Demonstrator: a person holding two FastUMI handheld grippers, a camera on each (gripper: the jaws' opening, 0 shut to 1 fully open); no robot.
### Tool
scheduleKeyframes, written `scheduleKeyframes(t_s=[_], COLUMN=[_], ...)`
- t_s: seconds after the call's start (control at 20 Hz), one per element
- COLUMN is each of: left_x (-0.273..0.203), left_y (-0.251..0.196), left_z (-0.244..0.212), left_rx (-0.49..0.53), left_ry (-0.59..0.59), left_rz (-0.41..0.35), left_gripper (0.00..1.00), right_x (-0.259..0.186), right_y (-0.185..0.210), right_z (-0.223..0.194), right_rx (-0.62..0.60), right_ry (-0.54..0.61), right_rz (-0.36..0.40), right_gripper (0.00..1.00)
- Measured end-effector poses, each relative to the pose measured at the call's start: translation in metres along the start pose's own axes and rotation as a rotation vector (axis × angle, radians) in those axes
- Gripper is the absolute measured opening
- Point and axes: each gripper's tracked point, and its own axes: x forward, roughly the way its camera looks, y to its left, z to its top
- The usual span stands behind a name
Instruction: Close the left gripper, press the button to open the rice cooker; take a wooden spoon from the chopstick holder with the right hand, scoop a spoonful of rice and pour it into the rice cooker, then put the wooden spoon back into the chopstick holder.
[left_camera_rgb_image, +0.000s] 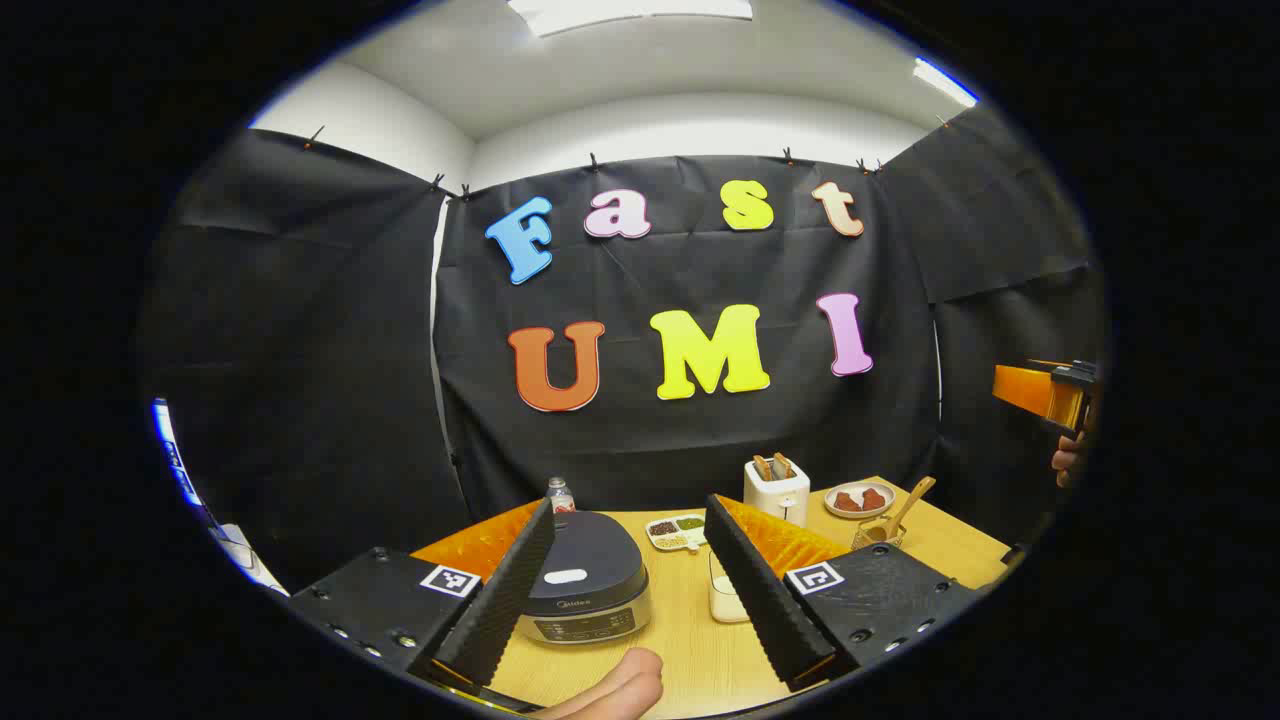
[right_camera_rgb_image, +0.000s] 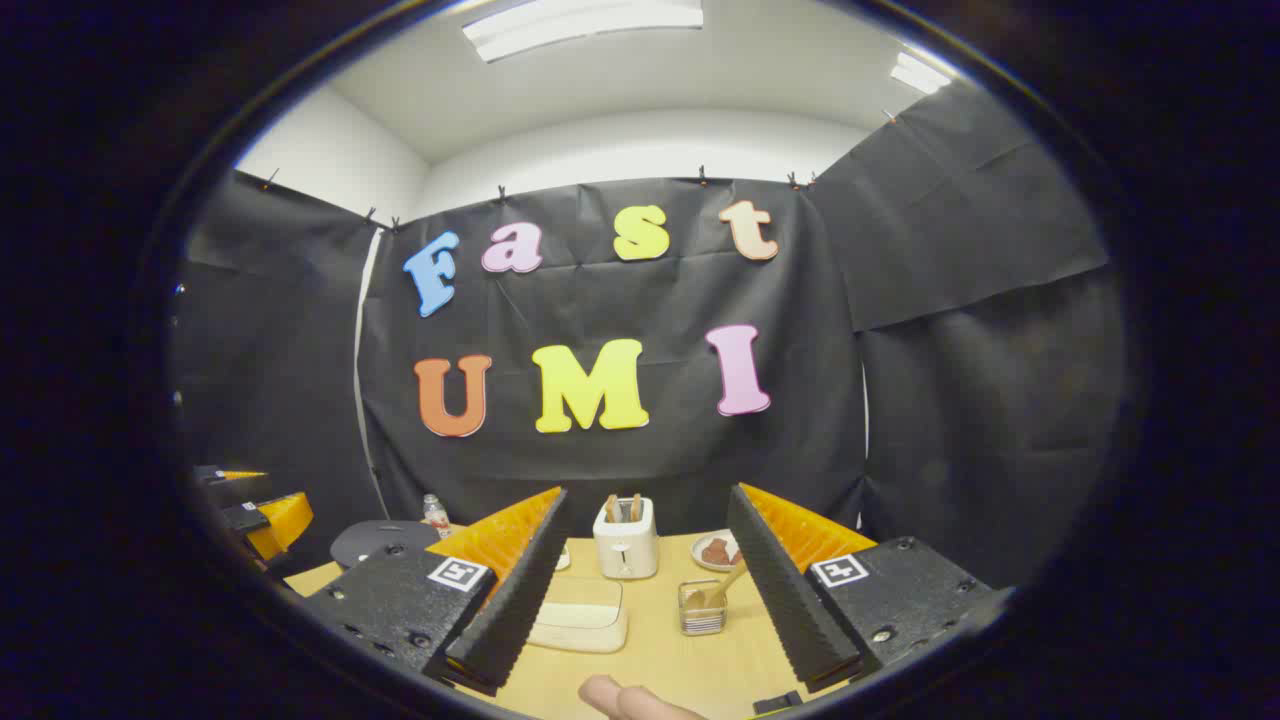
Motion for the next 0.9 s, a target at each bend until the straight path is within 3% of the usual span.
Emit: scheduleKeyframes(t_s=[0.6, 0.65, 0.9], left_x=[0.007, 0.009, 0.011], left_y=[0.003, 0.004, 0.012], left_z=[-0.007, -0.006, -0.009], left_rx=[-0.063, -0.066, -0.067], left_ry=[0.027, 0.024, 0.030], left_rz=[0.007, 0.010, 0.024], left_gripper=[0.96, 0.96, 0.96], right_x=[-0.002, -0.003, -0.006], right_y=[-0.005, -0.004, -0.001], right_z=[-0.010, -0.010, -0.015], right_rx=[-0.022, -0.025, -0.021], right_ry=[0.016, 0.015, 0.010], right_rz=[0.025, 0.029, 0.046], right_gripper=[0.96, 1.00, 1.00])
